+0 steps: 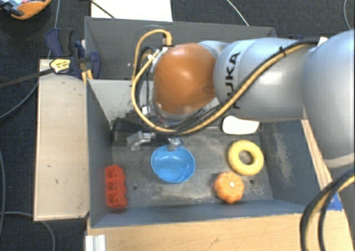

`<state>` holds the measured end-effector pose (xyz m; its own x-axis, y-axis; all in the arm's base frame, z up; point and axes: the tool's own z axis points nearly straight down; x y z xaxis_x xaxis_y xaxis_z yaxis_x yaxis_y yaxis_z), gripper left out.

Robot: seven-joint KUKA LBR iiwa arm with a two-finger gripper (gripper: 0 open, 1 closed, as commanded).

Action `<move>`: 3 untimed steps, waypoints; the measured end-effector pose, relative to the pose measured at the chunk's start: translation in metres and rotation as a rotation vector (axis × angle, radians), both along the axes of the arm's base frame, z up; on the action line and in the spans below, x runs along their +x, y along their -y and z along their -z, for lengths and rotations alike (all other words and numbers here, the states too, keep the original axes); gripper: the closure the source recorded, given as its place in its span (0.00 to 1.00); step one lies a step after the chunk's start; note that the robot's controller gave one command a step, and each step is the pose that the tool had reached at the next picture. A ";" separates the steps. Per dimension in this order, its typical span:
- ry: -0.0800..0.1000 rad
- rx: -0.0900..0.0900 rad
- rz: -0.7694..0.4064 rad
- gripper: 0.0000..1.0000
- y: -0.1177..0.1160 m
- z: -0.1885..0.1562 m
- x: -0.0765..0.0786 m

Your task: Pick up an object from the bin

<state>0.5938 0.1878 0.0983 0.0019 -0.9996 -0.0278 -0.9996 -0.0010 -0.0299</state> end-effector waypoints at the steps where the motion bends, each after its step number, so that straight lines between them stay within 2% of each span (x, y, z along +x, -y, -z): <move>1: -0.001 0.003 -0.036 0.00 -0.054 0.029 -0.040; 2: 0.001 0.003 -0.024 1.00 -0.051 0.027 -0.037; 3: 0.009 0.013 0.077 1.00 -0.044 -0.182 -0.025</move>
Offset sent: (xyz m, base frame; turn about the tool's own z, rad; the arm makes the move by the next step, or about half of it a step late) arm -0.0374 0.0493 -0.0280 -0.0299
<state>0.5683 0.2322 0.2799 -0.0751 -0.9963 -0.0410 -0.9963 0.0767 -0.0383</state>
